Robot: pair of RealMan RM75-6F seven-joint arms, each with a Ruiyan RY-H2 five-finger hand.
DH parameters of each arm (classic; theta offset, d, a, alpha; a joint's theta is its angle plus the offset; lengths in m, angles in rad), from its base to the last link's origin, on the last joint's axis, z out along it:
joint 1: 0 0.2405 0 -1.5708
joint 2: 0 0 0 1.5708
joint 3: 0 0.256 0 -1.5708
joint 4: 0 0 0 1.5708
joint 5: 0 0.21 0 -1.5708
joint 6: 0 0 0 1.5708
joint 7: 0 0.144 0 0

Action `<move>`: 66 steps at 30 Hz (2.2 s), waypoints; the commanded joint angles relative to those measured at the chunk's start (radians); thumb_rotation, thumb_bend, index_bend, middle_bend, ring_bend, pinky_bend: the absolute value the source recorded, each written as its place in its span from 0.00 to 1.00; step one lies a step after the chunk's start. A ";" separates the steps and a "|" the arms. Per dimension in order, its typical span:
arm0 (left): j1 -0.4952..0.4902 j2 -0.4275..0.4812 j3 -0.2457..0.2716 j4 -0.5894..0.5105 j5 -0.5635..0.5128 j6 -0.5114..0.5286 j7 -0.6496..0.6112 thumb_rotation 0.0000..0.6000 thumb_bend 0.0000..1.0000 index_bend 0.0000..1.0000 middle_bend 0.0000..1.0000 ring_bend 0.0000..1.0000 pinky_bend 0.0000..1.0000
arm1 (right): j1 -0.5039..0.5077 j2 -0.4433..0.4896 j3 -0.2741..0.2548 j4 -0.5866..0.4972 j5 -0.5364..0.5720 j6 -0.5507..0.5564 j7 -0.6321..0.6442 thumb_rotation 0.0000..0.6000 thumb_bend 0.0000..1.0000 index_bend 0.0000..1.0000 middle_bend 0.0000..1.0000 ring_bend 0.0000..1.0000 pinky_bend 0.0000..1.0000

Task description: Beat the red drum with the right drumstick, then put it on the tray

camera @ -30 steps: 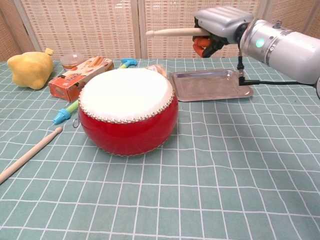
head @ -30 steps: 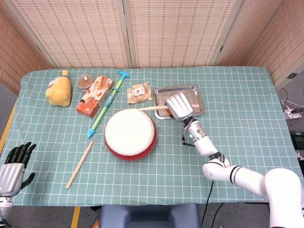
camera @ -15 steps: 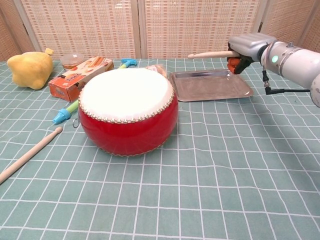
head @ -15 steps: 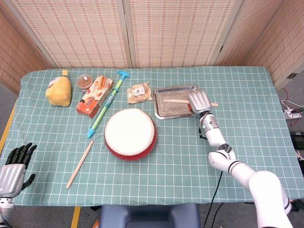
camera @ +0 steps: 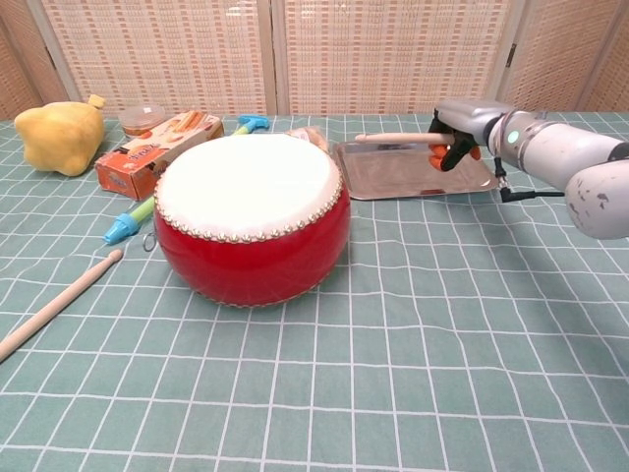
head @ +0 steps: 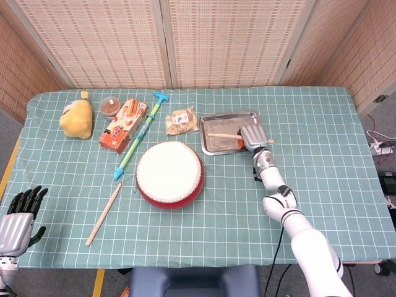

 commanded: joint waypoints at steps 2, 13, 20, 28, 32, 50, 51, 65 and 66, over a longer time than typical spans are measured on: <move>-0.001 0.001 -0.001 -0.002 -0.004 -0.003 0.004 1.00 0.26 0.00 0.00 0.00 0.00 | 0.014 -0.017 -0.001 0.033 -0.015 -0.046 0.053 1.00 0.44 0.59 0.49 0.39 0.58; -0.002 0.000 -0.004 -0.003 -0.012 -0.005 0.010 1.00 0.25 0.00 0.00 0.00 0.00 | 0.018 -0.026 0.017 0.075 -0.016 -0.097 0.105 1.00 0.39 0.41 0.37 0.23 0.43; -0.002 0.000 -0.004 -0.001 -0.008 -0.002 0.007 1.00 0.26 0.00 0.00 0.00 0.00 | 0.019 -0.022 0.014 0.074 -0.026 -0.109 0.109 1.00 0.39 0.33 0.33 0.19 0.36; 0.002 -0.001 -0.003 0.004 -0.007 0.003 0.002 1.00 0.26 0.00 0.00 0.00 0.00 | 0.028 -0.019 0.015 0.081 -0.032 -0.135 0.080 1.00 0.33 0.15 0.24 0.11 0.22; 0.002 -0.002 -0.002 0.005 -0.009 0.001 0.002 1.00 0.26 0.00 0.00 0.00 0.00 | 0.034 -0.018 0.024 0.076 -0.027 -0.143 0.071 1.00 0.13 0.02 0.16 0.03 0.14; -0.008 -0.003 -0.014 0.021 -0.004 0.002 -0.016 1.00 0.26 0.00 0.00 0.00 0.00 | -0.058 0.054 -0.005 -0.054 -0.087 0.097 0.127 1.00 0.18 0.22 0.15 0.11 0.22; -0.010 -0.003 -0.017 0.021 -0.001 0.004 -0.017 1.00 0.26 0.00 0.00 0.00 0.00 | -0.082 0.077 -0.012 -0.085 -0.098 0.145 0.131 1.00 0.21 0.24 0.16 0.13 0.24; -0.034 -0.008 -0.039 0.003 0.024 0.020 -0.005 1.00 0.25 0.00 0.00 0.00 0.00 | -0.496 0.660 -0.056 -1.022 -0.056 0.605 -0.179 1.00 0.34 0.29 0.19 0.16 0.29; -0.037 -0.008 -0.040 -0.001 0.026 0.019 0.002 1.00 0.25 0.00 0.00 0.00 0.00 | -0.532 0.700 -0.070 -1.090 -0.050 0.631 -0.208 1.00 0.34 0.28 0.19 0.16 0.29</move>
